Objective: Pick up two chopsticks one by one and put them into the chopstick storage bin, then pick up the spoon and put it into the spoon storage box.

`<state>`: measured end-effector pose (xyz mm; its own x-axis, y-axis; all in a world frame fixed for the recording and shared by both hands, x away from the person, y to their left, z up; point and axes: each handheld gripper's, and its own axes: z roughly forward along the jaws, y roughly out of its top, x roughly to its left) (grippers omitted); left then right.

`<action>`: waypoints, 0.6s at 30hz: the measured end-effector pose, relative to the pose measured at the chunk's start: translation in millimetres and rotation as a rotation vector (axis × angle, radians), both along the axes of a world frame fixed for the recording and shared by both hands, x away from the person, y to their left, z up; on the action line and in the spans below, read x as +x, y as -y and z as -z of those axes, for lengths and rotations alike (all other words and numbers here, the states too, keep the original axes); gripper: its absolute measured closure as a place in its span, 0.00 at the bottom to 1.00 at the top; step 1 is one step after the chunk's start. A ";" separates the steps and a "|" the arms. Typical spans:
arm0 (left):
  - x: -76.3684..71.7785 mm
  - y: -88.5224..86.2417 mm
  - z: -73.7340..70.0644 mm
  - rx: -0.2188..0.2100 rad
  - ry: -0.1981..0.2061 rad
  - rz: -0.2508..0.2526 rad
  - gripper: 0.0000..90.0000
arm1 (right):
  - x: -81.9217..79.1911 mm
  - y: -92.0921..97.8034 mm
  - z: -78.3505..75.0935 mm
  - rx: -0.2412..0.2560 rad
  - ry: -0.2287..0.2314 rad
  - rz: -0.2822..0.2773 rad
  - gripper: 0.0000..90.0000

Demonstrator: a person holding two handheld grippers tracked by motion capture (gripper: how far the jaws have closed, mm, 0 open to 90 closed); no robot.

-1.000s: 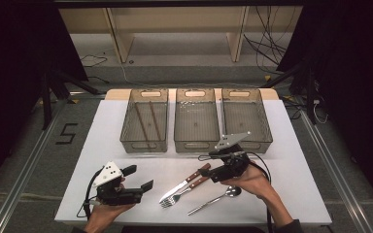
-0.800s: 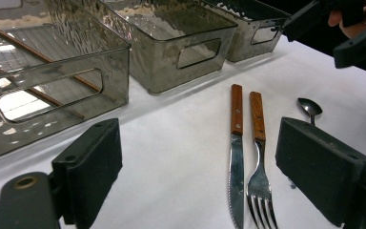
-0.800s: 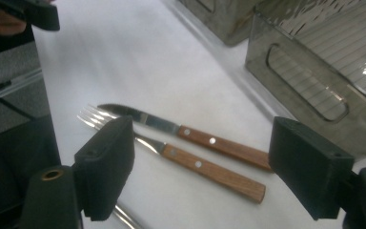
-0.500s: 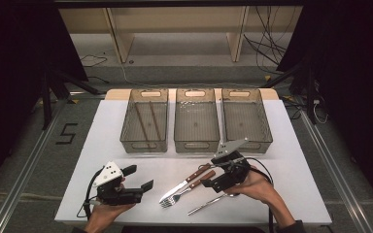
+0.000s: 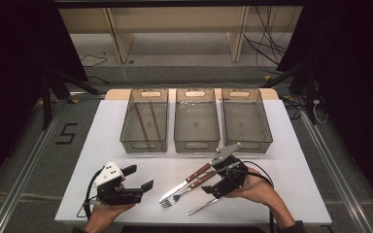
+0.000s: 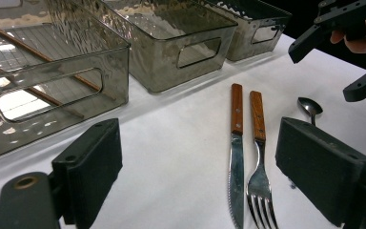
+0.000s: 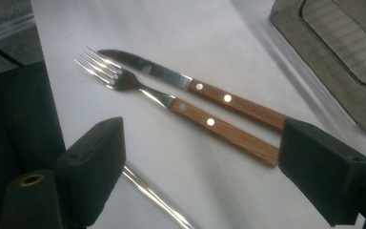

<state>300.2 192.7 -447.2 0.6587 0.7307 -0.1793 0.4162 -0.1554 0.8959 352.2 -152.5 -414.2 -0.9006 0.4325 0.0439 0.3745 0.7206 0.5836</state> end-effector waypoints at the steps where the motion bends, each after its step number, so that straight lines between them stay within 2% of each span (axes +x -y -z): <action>1: -0.1 0.1 -0.1 -0.001 0.000 0.001 0.17 | -0.3 -0.4 0.3 -0.006 -0.008 0.000 0.19; 4: 0.2 0.8 -0.2 0.000 0.005 0.004 0.17 | -0.1 0.1 1.9 -0.022 -0.006 0.000 0.20; 11: 1.2 0.5 0.0 -0.001 0.000 0.003 0.17 | -1.0 1.2 5.5 -0.081 -0.014 -0.038 0.23; 18: 1.1 1.0 -0.4 0.002 0.002 0.005 0.17 | -6.8 -3.3 7.9 -0.161 -0.010 -0.087 0.31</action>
<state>301.3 191.7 -446.8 0.6629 0.7276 -0.1763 0.4132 -0.1592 0.8966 345.5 -149.2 -422.0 -0.9347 0.3553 -0.0102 0.3121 0.8340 0.4550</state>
